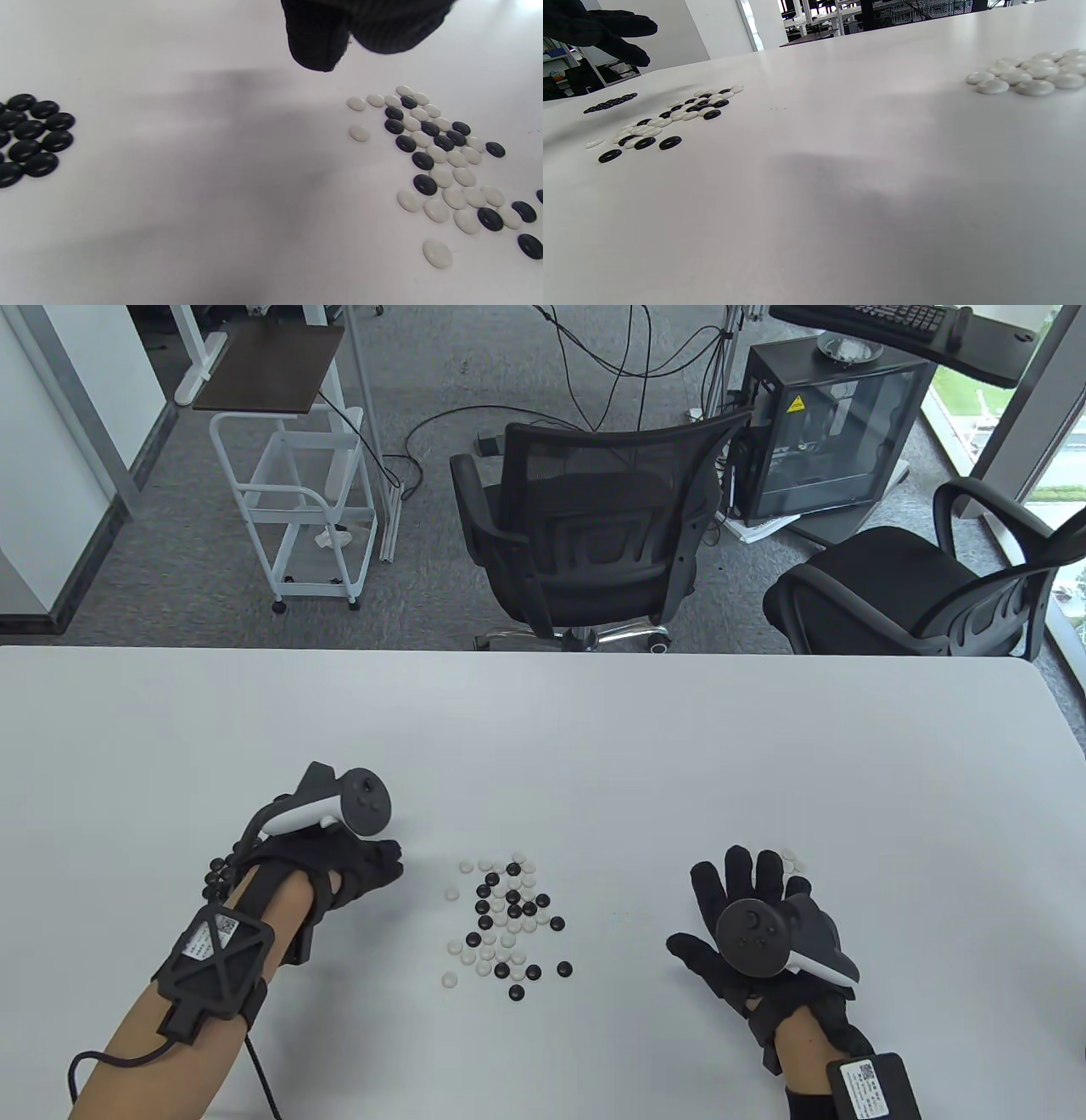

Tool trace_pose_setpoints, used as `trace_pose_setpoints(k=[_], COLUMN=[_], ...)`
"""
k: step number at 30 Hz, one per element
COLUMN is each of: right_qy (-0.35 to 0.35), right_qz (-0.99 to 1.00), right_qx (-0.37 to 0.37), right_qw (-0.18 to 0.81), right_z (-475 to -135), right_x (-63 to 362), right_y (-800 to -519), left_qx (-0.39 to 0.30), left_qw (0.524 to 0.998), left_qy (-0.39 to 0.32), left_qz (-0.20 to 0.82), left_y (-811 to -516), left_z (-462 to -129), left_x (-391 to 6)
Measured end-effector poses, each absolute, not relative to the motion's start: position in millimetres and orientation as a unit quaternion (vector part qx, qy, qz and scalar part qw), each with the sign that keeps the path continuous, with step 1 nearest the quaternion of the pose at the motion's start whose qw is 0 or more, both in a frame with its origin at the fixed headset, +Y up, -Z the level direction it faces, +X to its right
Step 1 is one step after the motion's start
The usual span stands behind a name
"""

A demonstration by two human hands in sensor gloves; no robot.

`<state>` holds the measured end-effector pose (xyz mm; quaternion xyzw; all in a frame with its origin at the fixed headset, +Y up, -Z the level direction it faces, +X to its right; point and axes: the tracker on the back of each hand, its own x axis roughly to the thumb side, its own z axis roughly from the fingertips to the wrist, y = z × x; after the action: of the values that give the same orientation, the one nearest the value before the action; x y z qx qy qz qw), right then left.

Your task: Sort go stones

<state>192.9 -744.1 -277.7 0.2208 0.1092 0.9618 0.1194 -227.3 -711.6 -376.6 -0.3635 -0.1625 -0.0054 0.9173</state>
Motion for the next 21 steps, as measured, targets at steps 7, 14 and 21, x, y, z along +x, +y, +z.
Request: trace_pose_setpoints(k=[7,14,21], right_qy=[0.106,0.116,0.128], right_qz=[0.962,0.961,0.959], right_qx=[0.221,0.219,0.216], right_qw=[0.119,0.122,0.129], right_z=[-276.5,-276.4,-277.1], right_x=[191.7,192.8,196.4], right_y=[-742.3,-742.1,-742.7], left_qx=[-0.379,-0.393,-0.405], left_qw=[0.896,0.884,0.883], left_qy=[-0.229,-0.253,-0.238], left_qz=[-0.020,-0.006,-0.015], left_y=[-730.2,-758.1,-763.9], left_z=[-363.1,-362.0,-360.0], left_x=[-182.1,-157.7,-171.6])
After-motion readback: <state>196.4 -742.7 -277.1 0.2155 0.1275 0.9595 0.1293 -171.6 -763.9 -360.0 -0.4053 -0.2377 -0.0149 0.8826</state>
